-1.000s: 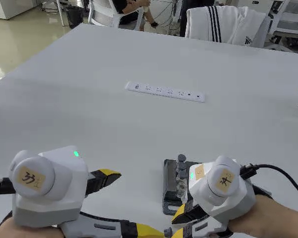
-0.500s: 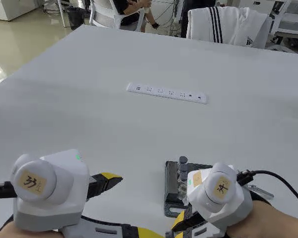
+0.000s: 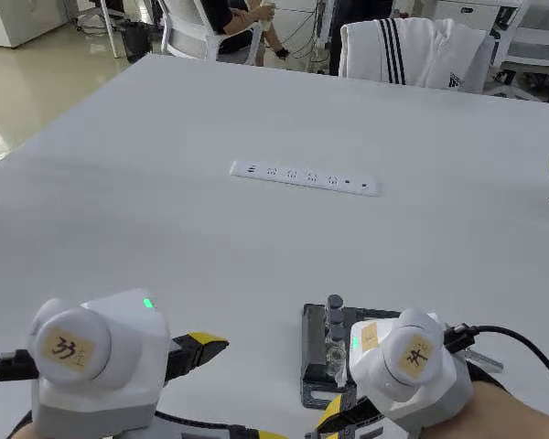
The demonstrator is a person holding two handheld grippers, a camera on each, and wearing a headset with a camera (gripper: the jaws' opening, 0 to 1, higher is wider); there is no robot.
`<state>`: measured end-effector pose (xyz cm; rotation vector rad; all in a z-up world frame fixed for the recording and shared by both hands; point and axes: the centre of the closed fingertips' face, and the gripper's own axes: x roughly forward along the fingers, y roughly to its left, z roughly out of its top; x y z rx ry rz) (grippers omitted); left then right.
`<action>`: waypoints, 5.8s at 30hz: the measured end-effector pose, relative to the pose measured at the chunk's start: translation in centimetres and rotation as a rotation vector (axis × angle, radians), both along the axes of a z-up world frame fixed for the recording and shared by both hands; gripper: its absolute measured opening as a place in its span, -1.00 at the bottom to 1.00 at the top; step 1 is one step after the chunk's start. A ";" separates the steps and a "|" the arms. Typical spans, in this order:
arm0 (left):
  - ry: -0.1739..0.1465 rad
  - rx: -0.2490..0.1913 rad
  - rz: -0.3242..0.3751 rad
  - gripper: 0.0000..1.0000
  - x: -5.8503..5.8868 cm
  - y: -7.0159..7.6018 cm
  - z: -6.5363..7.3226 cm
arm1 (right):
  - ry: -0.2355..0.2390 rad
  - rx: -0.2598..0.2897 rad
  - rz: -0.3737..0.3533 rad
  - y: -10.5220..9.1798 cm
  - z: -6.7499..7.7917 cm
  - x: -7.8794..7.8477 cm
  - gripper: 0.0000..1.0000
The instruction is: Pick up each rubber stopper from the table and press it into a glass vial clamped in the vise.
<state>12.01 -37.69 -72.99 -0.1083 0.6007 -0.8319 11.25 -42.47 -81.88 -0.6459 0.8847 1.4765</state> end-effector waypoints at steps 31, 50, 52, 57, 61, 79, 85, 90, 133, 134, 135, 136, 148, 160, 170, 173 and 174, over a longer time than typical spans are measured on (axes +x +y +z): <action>0.277 -0.239 0.109 0.12 1.6 -4.3 -1.3 | -0.262 0.027 -0.023 -2.8 6.5 1.3 -0.85; 0.463 -0.369 0.188 -0.49 1.1 -6.6 -1.6 | -0.361 0.003 0.022 -2.7 6.8 1.1 -0.85; 0.464 -0.369 0.187 -0.54 1.1 -6.7 -1.7 | -0.367 0.001 0.027 -2.7 6.9 1.0 -0.85; 0.475 -0.386 0.187 -0.61 1.1 -6.9 -1.6 | -0.376 0.005 0.027 -2.6 7.1 1.1 -0.85; 0.484 -0.418 0.193 -0.66 1.2 -7.1 -1.2 | -0.387 0.004 0.036 -2.4 7.3 1.1 -0.85; 0.528 -0.494 0.197 -0.81 1.1 -6.8 -0.5 | -0.407 0.015 0.050 -2.0 8.1 1.0 -0.84; 0.531 -0.560 0.167 -0.82 1.1 -6.6 0.4 | -0.349 0.063 0.012 -2.0 9.1 0.9 -0.70; 0.542 -0.588 0.122 -0.82 0.9 -6.4 0.9 | -0.314 0.098 0.001 -2.0 9.9 0.5 -0.70; 0.575 -0.764 -0.011 -0.82 -0.8 -6.4 3.0 | -0.286 0.146 0.046 -1.1 12.2 -1.1 -0.80; 0.574 -0.763 -0.013 -0.82 -0.9 -6.4 3.0 | -0.287 0.145 0.046 -1.1 12.2 -1.1 -0.81; 0.575 -0.763 -0.015 -0.82 -0.9 -6.4 3.0 | -0.287 0.145 0.048 -1.1 12.2 -1.1 -0.83; 0.575 -0.765 -0.012 -0.82 -0.9 -6.4 3.0 | -0.286 0.145 0.047 -1.1 12.3 -1.1 -0.84; 0.574 -0.790 -0.005 -0.82 -0.7 -6.1 3.2 | -0.300 0.148 0.051 -0.9 12.7 -0.9 -0.85; 0.550 -0.781 -0.013 -0.82 -0.8 -6.1 3.2 | -0.293 0.129 0.071 -0.8 12.5 -0.9 -0.87; 0.430 -0.679 0.002 -0.24 -0.4 -5.3 2.6 | -0.284 0.112 0.078 -0.8 11.8 -1.0 -0.87; 0.373 -0.619 -0.013 0.01 -0.3 -5.3 2.3 | -0.281 0.104 0.077 -1.0 11.6 -1.0 -0.87; 0.360 -0.608 -0.016 0.09 -0.3 -5.2 2.3 | -0.281 0.103 0.077 -1.0 11.5 -0.9 -0.87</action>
